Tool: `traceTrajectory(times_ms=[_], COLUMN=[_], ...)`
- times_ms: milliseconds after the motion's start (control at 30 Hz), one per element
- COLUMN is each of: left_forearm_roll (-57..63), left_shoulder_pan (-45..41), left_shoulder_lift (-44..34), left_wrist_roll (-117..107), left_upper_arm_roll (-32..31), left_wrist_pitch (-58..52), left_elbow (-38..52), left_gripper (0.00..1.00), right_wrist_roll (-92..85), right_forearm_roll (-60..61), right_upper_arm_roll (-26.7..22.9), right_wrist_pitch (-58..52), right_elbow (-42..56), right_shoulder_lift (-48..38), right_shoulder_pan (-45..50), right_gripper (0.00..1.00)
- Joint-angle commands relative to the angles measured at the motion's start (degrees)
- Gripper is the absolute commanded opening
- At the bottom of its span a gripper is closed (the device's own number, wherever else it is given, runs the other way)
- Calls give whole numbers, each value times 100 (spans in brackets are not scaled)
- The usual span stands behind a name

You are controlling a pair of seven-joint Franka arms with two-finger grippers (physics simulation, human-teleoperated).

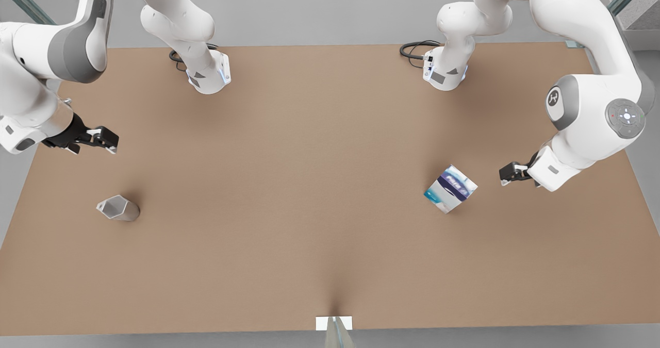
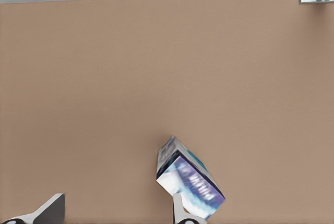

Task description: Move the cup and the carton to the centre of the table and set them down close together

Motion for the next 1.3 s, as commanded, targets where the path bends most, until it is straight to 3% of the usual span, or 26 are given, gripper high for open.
traceTrajectory(times_ms=[0,167,267,533,700,833,1267], left_forearm_roll=[11,20,11,3,11,3,-6], left_shoulder_pan=[-4,-4,-30,-30,-30,-30,-65], left_shoulder_lift=[0,87,158,290,316,334,404], left_wrist_roll=[2,-7,-16,-16,-7,-16,-25], left_upper_arm_roll=[0,0,0,0,0,0,0], left_wrist_pitch=[0,0,0,0,9,9,9], left_elbow=[0,-9,-9,-26,-26,-26,-26], left_gripper=[100,100,100,100,100,100,100], right_wrist_roll=[11,-24,529,907,811,-780,-754], right_forearm_roll=[0,-26,-123,-255,-246,-475,-483], right_upper_arm_roll=[2,29,2,-33,-24,-24,-33], right_wrist_pitch=[0,-124,1634,3208,3524,3858,4096], right_elbow=[5,-127,-1638,-1586,-1621,-1595,-1674], right_shoulder_lift=[-6,582,601,1761,2033,2174,2851], right_shoulder_pan=[70,62,-114,-615,-791,-984,-1142], right_gripper=[100,100,100,100,100,100,100])
